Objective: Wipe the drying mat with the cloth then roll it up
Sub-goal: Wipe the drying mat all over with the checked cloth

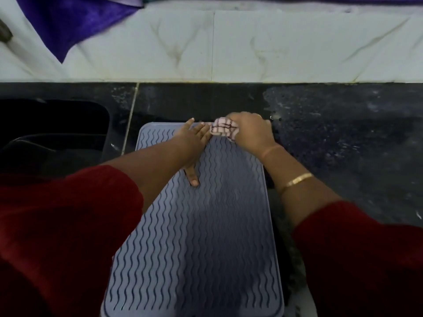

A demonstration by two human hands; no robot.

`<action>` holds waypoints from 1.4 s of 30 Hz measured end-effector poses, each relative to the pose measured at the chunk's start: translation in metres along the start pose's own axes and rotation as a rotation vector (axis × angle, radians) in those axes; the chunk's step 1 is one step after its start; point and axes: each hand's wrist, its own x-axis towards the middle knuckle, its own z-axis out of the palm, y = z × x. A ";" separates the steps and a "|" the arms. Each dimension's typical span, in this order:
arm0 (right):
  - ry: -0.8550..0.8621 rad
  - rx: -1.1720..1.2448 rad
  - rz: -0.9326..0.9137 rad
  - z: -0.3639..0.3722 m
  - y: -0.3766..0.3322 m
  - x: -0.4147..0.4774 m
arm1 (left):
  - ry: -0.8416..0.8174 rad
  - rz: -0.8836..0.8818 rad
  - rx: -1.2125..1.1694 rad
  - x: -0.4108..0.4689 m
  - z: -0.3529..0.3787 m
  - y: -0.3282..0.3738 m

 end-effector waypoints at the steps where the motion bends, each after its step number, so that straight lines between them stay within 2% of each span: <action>1: -0.059 -0.053 -0.001 0.003 -0.004 0.007 | -0.007 -0.001 0.000 0.000 0.000 0.000; 3: -0.090 -0.120 0.007 0.014 -0.009 0.007 | -0.001 0.003 -0.002 0.000 0.000 0.000; 7: -0.027 -0.121 -0.003 0.027 -0.011 -0.049 | 0.067 -0.016 -0.039 -0.001 0.004 -0.002; 11: -0.190 -0.069 -0.006 0.024 -0.015 -0.116 | 0.067 -0.017 -0.017 -0.001 0.004 0.001; 14: -0.353 0.047 -0.004 0.007 -0.015 -0.120 | 0.097 -0.010 -0.042 -0.001 0.007 -0.001; 15: -0.341 0.114 -0.010 0.002 -0.015 -0.112 | 0.108 -0.001 -0.048 0.000 0.008 -0.003; 17: -0.165 0.166 -0.008 -0.004 -0.013 -0.083 | 0.113 0.008 -0.054 0.001 0.010 -0.005; 19: -0.015 0.107 0.019 -0.007 -0.011 -0.045 | 0.092 0.019 -0.032 0.003 0.010 -0.006; 20: -0.005 0.067 0.034 -0.007 -0.012 -0.029 | 0.080 0.027 -0.022 0.004 0.010 -0.006; 24: -0.144 -0.101 0.092 0.010 -0.022 -0.010 | 0.083 0.041 -0.052 0.007 0.016 -0.009; 27: -0.119 -0.126 0.106 0.020 -0.026 -0.050 | 0.118 0.042 -0.077 0.005 0.017 -0.010; 31: -0.142 -0.060 0.111 0.022 -0.032 -0.129 | 0.152 0.048 -0.076 0.001 0.017 -0.011; 36: -0.405 0.111 0.133 0.004 -0.026 -0.146 | 0.124 0.006 -0.004 -0.006 0.012 -0.006; 37: -0.364 0.136 0.125 0.000 -0.025 -0.136 | 0.127 0.000 0.023 -0.008 0.010 -0.003; 40: -0.092 0.111 0.132 -0.002 -0.025 -0.096 | 0.206 0.016 0.027 -0.011 0.016 0.003; 42: -0.085 0.042 0.152 0.007 -0.029 -0.078 | 0.251 0.050 -0.013 -0.013 0.026 0.003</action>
